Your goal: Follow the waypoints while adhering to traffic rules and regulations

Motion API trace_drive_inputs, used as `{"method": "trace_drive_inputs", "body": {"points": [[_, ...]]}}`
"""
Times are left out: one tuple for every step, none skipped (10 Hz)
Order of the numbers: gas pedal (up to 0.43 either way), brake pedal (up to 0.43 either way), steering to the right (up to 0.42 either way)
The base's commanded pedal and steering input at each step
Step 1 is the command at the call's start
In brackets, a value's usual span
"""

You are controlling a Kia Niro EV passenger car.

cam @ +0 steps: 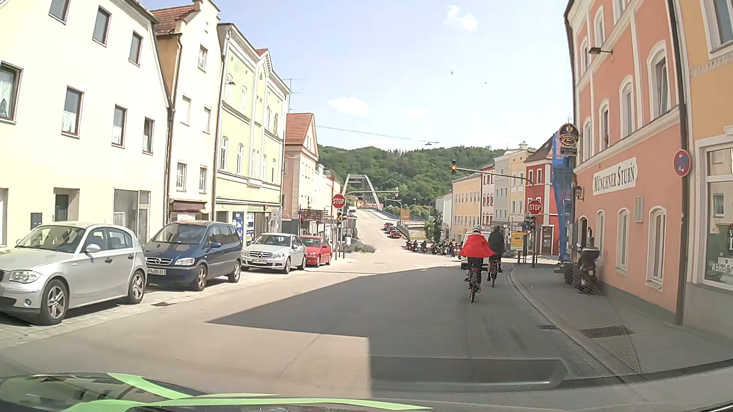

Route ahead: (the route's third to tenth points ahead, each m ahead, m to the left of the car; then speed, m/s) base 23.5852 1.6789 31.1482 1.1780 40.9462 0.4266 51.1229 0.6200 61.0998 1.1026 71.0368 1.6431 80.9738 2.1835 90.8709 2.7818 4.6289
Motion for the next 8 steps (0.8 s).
{"method": "trace_drive_inputs", "body": {"points": [[0.039,0.0,0.05],[0.008,0.0,0.054],[0.0,0.0,0.059],[0.0,0.0,0.061],[0.0,0.0,0.065],[0.0,0.0,0.069],[0.0,0.0,0.072],[0.0,0.0,0.073]]}}
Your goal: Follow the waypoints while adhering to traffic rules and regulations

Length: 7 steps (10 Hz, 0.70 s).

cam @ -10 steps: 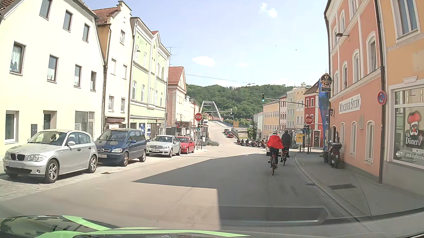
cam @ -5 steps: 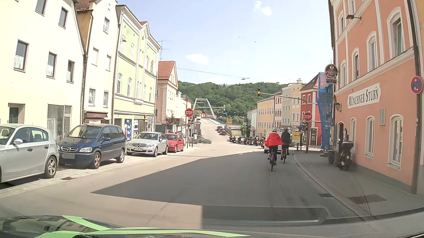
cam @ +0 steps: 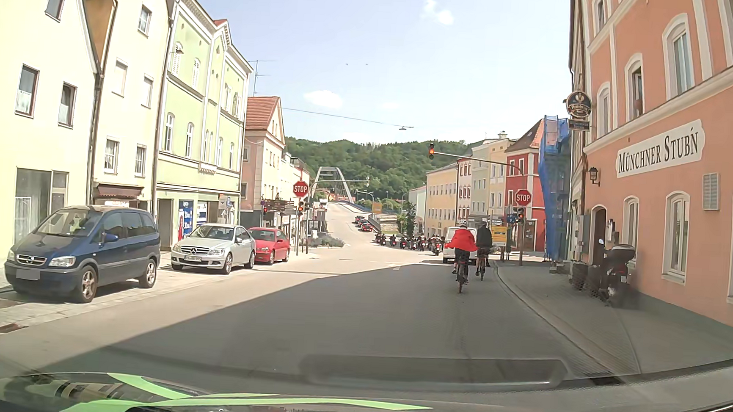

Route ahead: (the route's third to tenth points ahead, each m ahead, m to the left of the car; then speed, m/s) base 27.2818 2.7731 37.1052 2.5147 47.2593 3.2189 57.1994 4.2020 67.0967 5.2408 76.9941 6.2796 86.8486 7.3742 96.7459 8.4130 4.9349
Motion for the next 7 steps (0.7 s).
{"method": "trace_drive_inputs", "body": {"points": [[0.0,0.049,0.074],[0.0,0.067,0.074],[0.0,0.067,0.073],[0.0,0.061,0.074],[0.0,0.043,0.074],[0.0,0.024,0.075],[0.0,0.024,0.074]]}}
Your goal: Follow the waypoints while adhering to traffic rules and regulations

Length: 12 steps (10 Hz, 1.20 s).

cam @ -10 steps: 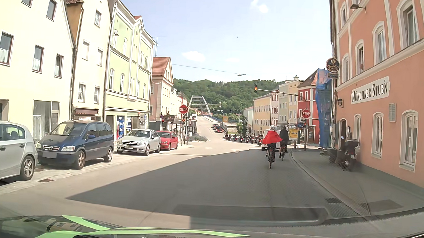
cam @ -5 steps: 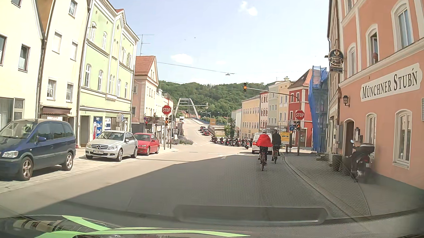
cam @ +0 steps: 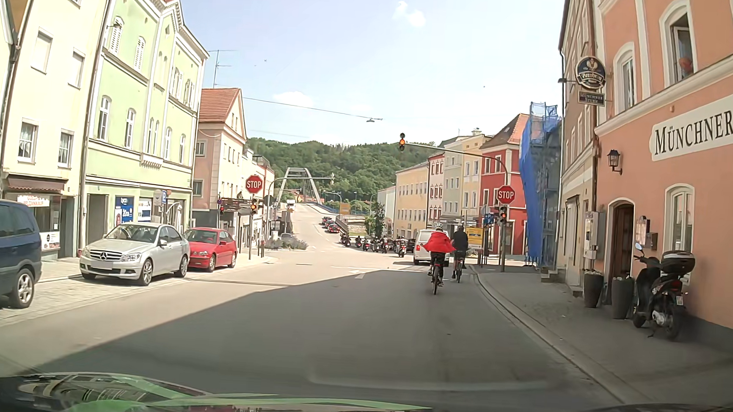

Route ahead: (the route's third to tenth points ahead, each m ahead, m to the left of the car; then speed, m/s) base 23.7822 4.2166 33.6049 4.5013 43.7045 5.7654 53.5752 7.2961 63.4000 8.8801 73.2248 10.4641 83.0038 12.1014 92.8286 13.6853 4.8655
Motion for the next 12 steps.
{"method": "trace_drive_inputs", "body": {"points": [[0.0,0.018,0.072],[0.0,0.024,0.07],[0.0,0.037,0.068],[0.0,0.079,0.065],[0.0,0.11,0.059],[0.0,0.134,0.05],[0.0,0.14,0.043],[0.0,0.146,0.042],[0.0,0.165,0.042],[0.0,0.195,0.042],[0.0,0.207,0.042],[0.0,0.213,0.04]]}}
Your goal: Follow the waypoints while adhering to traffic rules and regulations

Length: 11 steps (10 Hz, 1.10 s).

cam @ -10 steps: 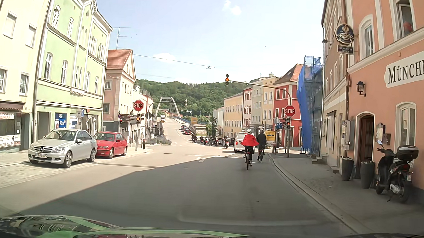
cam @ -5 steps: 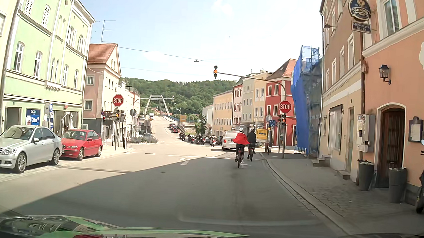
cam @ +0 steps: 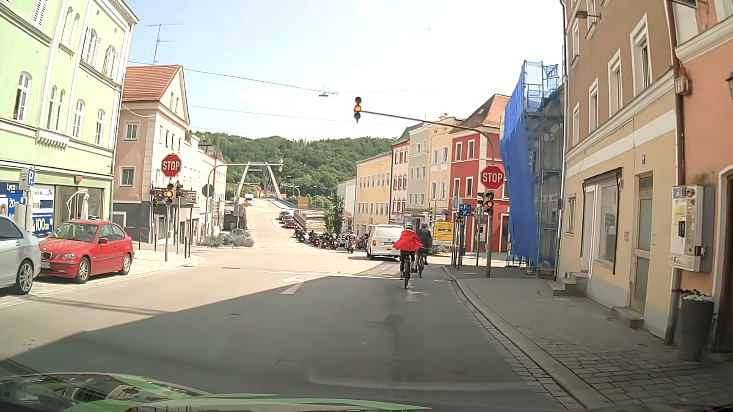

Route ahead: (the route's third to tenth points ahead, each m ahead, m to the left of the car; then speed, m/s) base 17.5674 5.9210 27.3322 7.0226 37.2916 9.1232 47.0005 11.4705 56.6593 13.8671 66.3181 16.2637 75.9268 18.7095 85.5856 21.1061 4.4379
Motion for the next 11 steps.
{"method": "trace_drive_inputs", "body": {"points": [[0.0,0.22,0.034],[0.0,0.226,0.031],[0.0,0.226,0.027],[0.0,0.226,0.024],[0.0,0.226,0.019],[0.0,0.226,0.014],[0.0,0.232,0.013],[0.0,0.238,0.012],[0.0,0.238,0.012],[0.0,0.238,0.012],[0.0,0.238,0.01]]}}
